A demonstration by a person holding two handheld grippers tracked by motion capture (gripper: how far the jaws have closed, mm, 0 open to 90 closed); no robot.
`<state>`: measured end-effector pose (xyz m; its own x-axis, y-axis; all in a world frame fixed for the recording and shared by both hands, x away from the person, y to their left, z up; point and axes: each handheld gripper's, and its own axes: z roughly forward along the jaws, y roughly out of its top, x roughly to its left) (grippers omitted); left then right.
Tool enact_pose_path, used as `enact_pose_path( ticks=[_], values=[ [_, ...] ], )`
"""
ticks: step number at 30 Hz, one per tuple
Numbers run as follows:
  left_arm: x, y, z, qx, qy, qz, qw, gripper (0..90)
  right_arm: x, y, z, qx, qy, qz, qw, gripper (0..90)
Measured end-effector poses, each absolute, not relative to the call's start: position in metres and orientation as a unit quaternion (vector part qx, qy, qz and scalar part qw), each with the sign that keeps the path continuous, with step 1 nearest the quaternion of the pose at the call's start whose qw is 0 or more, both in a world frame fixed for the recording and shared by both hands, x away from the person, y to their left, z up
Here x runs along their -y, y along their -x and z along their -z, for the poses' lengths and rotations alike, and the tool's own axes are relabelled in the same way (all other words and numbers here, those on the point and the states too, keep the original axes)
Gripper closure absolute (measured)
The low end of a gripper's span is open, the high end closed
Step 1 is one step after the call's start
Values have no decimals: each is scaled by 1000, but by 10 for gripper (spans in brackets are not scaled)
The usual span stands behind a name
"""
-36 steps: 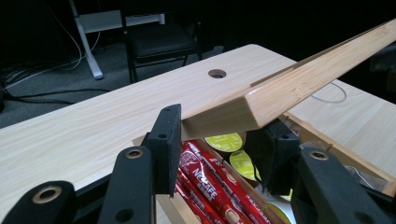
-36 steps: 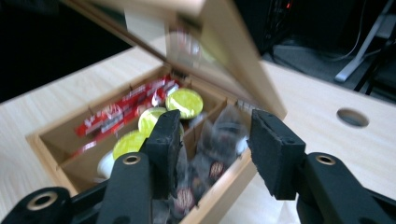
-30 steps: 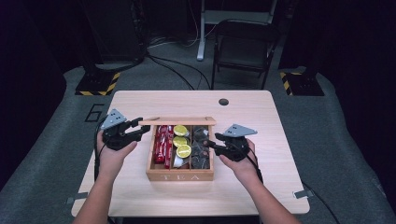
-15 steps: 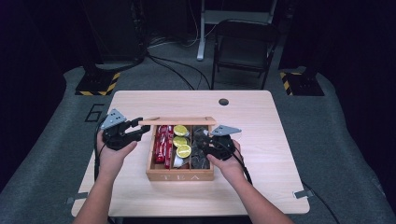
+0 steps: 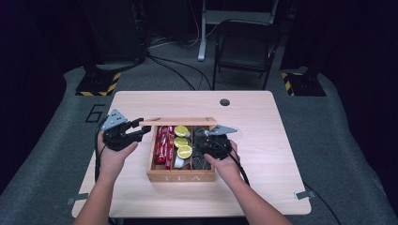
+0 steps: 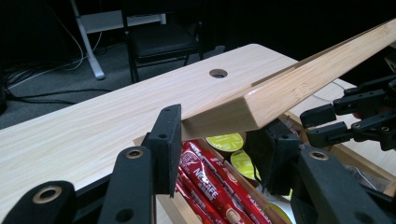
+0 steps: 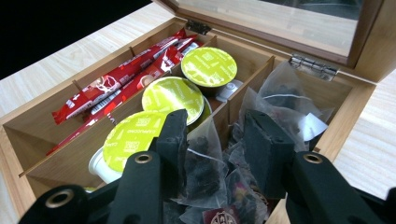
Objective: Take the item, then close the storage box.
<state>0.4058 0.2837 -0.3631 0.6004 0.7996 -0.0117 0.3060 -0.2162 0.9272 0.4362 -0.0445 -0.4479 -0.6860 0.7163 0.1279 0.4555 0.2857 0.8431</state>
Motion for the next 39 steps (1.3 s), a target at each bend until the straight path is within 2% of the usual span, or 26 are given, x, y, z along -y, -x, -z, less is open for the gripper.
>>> enact_pose_path(
  ticks=[9, 17, 20, 22, 26, 28, 29, 39],
  values=[
    [-283, -408, 361, -371, -740, -250, 503, 565, 40, -432, 451, -805, -349, -457, 146, 590],
    [-283, -409, 359, -371, -740, -252, 501, 567, 32, -432, 457, -815, -344, -447, 133, 582],
    [-283, -409, 360, -371, -740, -252, 501, 567, 30, -432, 460, -818, -344, -441, 134, 665],
    [-283, -409, 360, -371, -740, -252, 501, 566, 31, -432, 460, -820, -342, -439, 132, 689],
    [-283, -408, 360, -371, -741, -252, 499, 567, 30, -429, 460, -823, -339, -438, 126, 834],
    [-283, -408, 360, -371, -742, -252, 499, 567, 31, -430, 460, -823, -336, -440, 127, 849],
    [-283, -408, 360, -371, -742, -253, 498, 567, 31, -428, 459, -821, -337, -443, 129, 885],
    [-283, -408, 360, -371, -741, -253, 499, 567, 36, -424, 449, -813, -328, -461, 141, 899]
  ],
)
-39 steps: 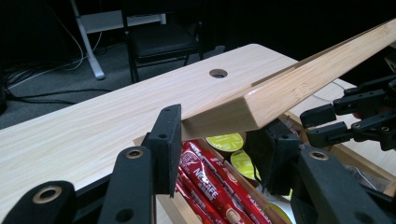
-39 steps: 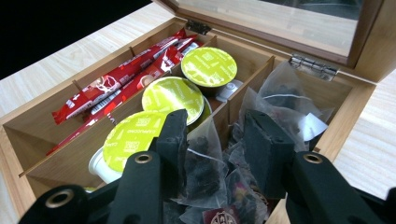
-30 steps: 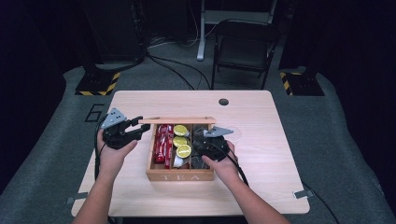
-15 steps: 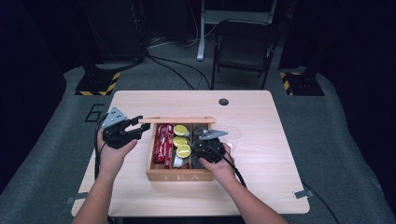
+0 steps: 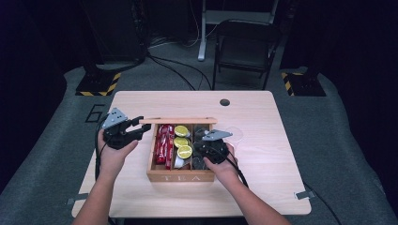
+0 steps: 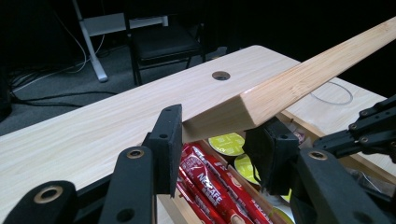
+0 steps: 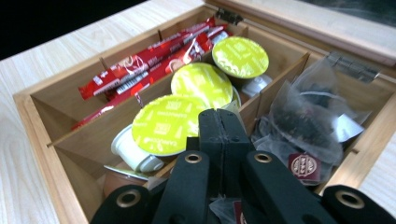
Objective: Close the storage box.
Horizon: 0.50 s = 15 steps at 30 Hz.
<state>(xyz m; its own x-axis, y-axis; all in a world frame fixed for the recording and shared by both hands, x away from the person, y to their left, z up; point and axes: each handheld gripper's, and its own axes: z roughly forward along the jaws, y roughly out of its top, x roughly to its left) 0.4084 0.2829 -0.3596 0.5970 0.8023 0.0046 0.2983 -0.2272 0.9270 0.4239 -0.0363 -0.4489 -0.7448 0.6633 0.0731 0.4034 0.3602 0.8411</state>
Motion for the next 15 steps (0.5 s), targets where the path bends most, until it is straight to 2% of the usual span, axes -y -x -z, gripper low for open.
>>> enact_pose_path(
  ticks=[15],
  values=[
    [-282, -407, 360, -371, -741, -256, 498, 567, 49, -417, 414, -807, -305, -483, 151, 899]
  ],
)
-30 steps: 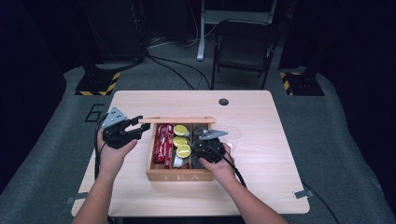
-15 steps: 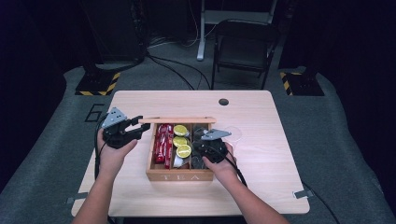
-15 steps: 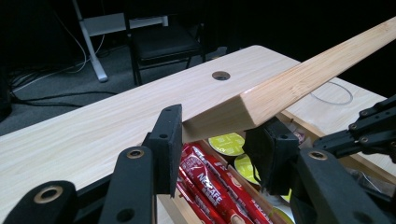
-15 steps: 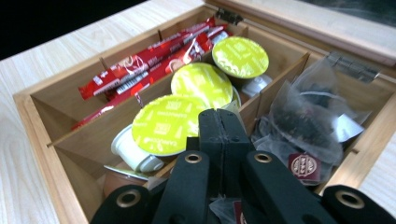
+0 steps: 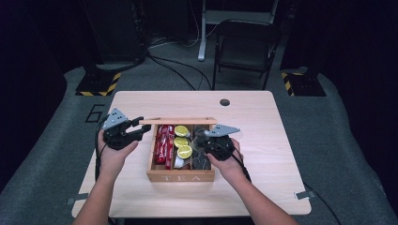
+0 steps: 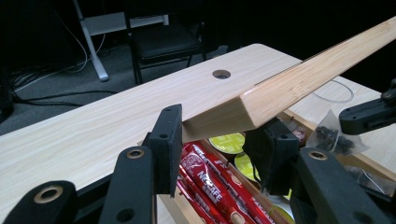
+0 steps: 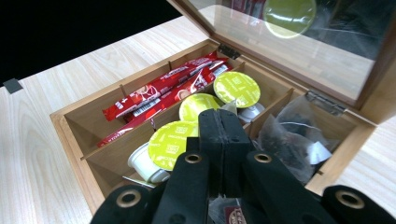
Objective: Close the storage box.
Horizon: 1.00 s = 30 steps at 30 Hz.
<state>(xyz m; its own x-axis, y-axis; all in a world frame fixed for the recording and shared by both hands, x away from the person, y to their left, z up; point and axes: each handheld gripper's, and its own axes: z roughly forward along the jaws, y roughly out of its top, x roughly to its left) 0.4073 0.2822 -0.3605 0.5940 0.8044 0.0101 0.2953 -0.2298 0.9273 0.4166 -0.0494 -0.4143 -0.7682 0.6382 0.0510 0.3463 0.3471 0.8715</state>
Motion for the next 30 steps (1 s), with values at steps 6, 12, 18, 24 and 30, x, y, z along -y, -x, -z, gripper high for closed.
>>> enact_pose_path(
  ticks=[6, 12, 18, 24, 30],
  values=[
    [-282, -407, 361, -370, -743, -255, 497, 567, 59, -414, 407, -806, -305, -482, 157, 900],
    [-282, -407, 361, -370, -743, -255, 497, 566, 71, -414, 403, -804, -311, -478, 167, 900],
    [-283, -407, 361, -369, -744, -253, 497, 566, 89, -418, 400, -794, -328, -479, 177, 900],
    [-283, -407, 361, -369, -743, -253, 497, 566, 110, -423, 394, -782, -347, -480, 196, 900],
    [-283, -407, 361, -369, -744, -253, 497, 566, 130, -431, 393, -773, -369, -470, 212, 900]
  ],
)
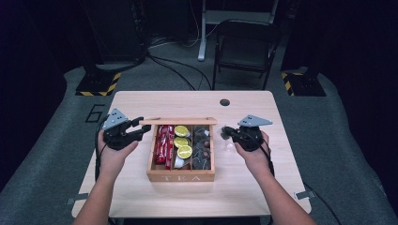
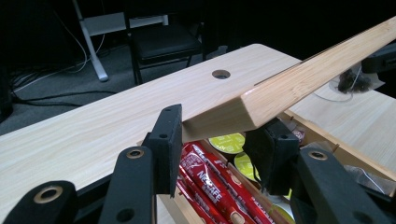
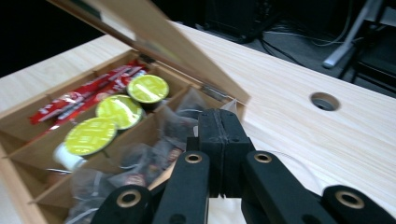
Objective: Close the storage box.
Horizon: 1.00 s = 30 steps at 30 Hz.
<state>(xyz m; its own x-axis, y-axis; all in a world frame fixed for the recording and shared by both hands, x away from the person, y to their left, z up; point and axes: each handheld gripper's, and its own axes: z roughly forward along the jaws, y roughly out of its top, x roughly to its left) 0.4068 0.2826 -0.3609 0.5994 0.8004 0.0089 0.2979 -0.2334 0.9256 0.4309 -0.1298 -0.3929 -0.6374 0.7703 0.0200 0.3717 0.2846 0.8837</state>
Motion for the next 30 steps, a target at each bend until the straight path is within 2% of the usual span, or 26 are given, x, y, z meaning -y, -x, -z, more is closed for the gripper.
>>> enact_pose_path(
  ticks=[10, 30],
  values=[
    [-283, -407, 361, -369, -744, -253, 497, 566, 148, -439, 396, -766, -389, -459, 227, 900],
    [-282, -406, 361, -370, -743, -255, 496, 566, 146, -455, 413, -778, -401, -426, 228, 899]
  ],
)
